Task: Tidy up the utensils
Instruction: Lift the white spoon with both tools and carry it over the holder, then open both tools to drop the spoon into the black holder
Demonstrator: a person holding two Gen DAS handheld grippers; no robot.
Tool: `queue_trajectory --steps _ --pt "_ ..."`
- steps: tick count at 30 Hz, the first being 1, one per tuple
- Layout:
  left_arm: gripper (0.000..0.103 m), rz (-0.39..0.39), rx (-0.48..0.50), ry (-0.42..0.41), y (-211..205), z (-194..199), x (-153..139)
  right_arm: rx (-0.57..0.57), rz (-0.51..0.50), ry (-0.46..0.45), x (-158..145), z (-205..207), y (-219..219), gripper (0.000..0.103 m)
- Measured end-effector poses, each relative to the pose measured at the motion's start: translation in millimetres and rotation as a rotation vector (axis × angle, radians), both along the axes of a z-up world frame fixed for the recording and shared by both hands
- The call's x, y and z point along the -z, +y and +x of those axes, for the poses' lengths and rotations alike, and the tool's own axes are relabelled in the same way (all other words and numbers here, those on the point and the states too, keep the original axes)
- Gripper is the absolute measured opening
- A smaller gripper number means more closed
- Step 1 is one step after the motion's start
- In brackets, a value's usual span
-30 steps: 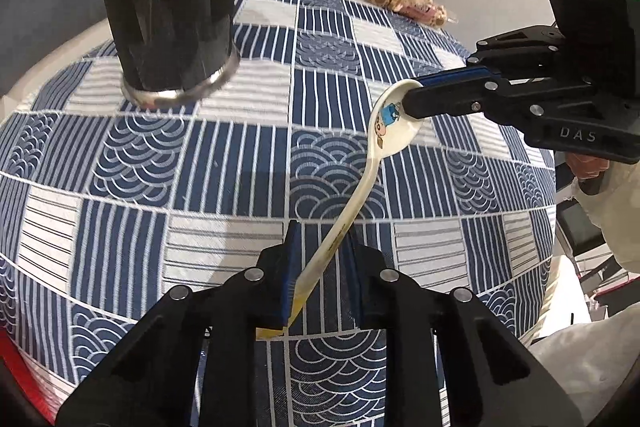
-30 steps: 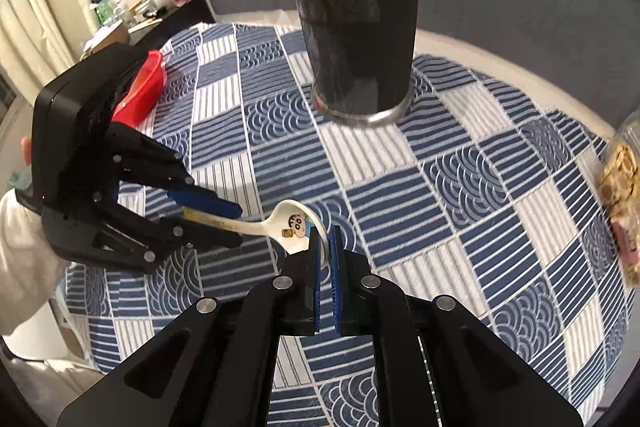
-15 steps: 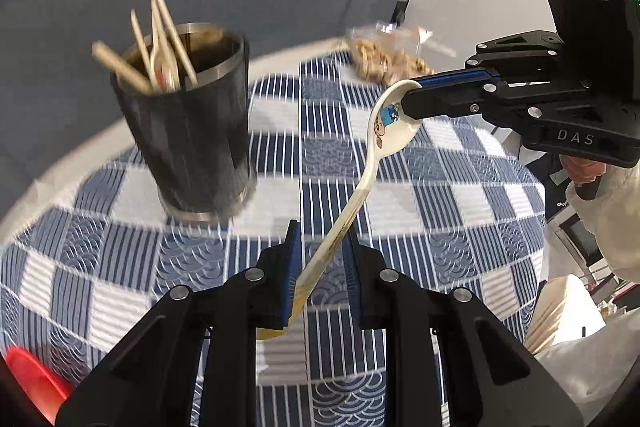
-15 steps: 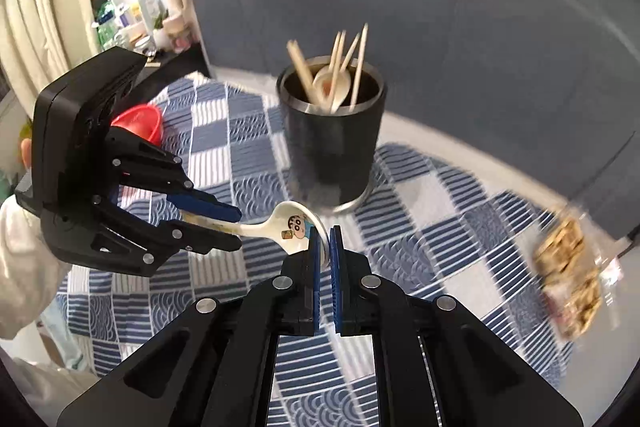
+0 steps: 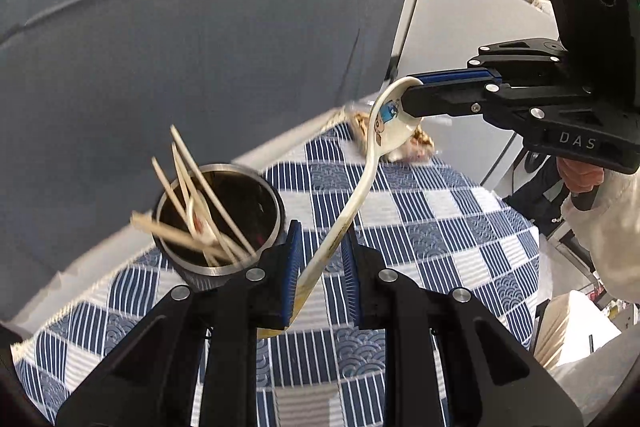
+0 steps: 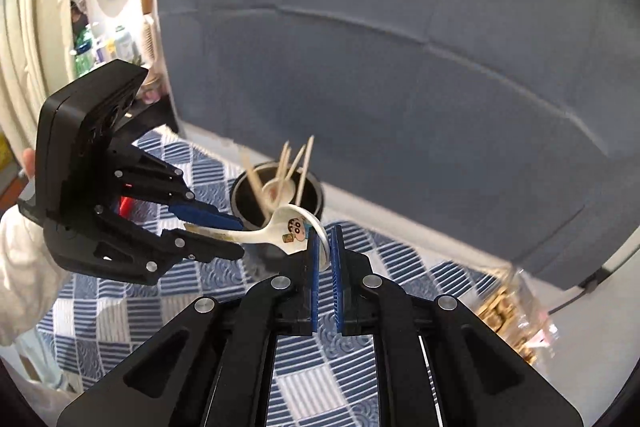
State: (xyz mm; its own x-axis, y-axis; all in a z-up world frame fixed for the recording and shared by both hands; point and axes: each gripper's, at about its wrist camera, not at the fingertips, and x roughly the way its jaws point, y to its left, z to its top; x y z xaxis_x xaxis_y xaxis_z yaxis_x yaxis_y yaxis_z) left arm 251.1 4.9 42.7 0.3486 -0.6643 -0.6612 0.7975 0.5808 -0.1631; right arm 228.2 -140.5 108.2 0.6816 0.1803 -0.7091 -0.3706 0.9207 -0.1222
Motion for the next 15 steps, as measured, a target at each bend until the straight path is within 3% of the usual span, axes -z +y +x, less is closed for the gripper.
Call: queue_trajectory --steps 6,12,14,15 --pt "0.021 -0.044 0.014 0.009 -4.6 30.5 -0.7 0.038 -0.072 -0.027 -14.7 23.5 9.6 0.007" --pt "0.02 -0.059 0.007 0.035 -5.1 58.0 15.8 0.054 -0.105 -0.021 -6.8 45.6 21.7 0.008" --pt "0.027 -0.05 -0.025 0.01 -3.7 60.6 22.2 0.053 -0.078 -0.015 -3.0 51.1 23.8 0.009" --pt "0.04 -0.056 -0.027 0.02 -1.9 62.0 24.9 0.054 -0.063 -0.016 -1.4 51.1 24.8 0.01"
